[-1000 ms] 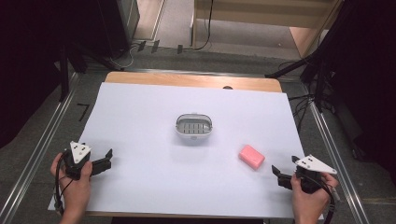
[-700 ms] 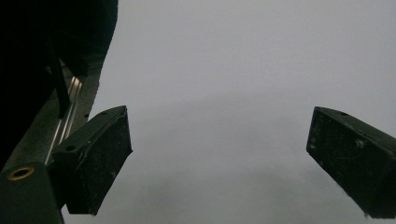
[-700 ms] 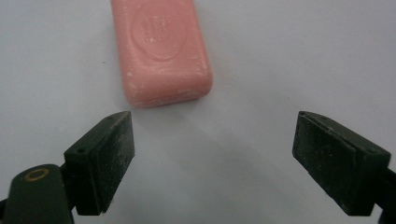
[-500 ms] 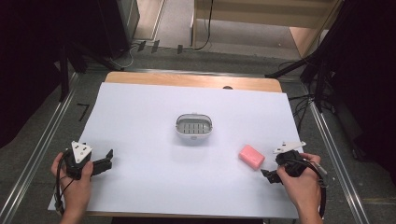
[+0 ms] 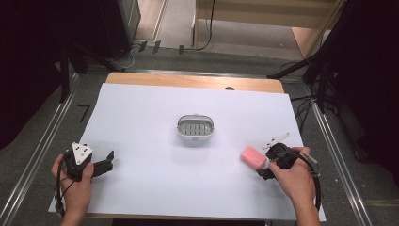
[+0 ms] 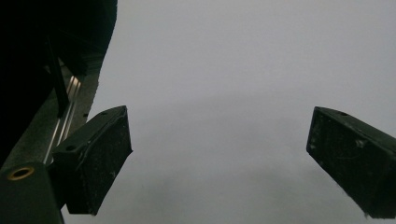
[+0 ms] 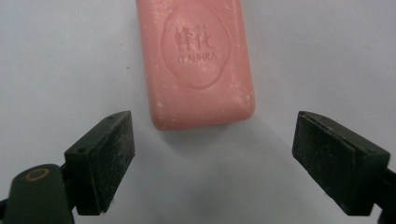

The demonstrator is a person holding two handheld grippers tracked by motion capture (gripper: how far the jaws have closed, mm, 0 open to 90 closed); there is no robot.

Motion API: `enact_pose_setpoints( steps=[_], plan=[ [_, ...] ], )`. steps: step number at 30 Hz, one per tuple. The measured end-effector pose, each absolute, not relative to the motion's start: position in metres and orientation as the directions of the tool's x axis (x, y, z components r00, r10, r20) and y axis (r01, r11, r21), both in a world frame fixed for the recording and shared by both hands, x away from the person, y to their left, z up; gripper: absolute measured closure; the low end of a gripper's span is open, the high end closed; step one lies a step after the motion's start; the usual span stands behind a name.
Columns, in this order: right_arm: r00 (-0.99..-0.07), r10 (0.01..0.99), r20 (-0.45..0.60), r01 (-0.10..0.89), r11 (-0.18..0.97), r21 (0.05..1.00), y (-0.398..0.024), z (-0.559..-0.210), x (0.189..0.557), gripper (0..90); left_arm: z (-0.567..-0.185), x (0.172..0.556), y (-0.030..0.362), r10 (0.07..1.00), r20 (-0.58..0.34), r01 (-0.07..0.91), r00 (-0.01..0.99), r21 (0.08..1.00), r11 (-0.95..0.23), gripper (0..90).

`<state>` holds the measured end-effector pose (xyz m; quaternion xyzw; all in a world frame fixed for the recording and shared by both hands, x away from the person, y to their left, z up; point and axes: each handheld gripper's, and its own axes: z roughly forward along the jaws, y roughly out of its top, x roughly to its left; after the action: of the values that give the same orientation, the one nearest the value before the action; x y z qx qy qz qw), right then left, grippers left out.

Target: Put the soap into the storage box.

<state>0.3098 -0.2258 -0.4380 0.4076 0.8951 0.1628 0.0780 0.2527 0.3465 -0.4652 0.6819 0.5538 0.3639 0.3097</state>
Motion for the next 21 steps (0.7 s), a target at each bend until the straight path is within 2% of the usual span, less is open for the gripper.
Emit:
enact_pose_setpoints(
  steps=[12,21],
  plan=[
    [-0.68,0.733,-0.004,0.692,0.644,0.326,-0.205,-0.439,0.328,16.5,-0.465,0.253,0.347,0.981,0.15,0.532,0.122,0.825,-0.192,7.1],
    [-0.69,0.724,-0.001,0.689,0.657,0.307,-0.192,-0.442,0.338,24.4,-0.465,0.253,0.347,0.982,0.145,0.533,0.123,0.825,-0.188,7.1]
  ],
)
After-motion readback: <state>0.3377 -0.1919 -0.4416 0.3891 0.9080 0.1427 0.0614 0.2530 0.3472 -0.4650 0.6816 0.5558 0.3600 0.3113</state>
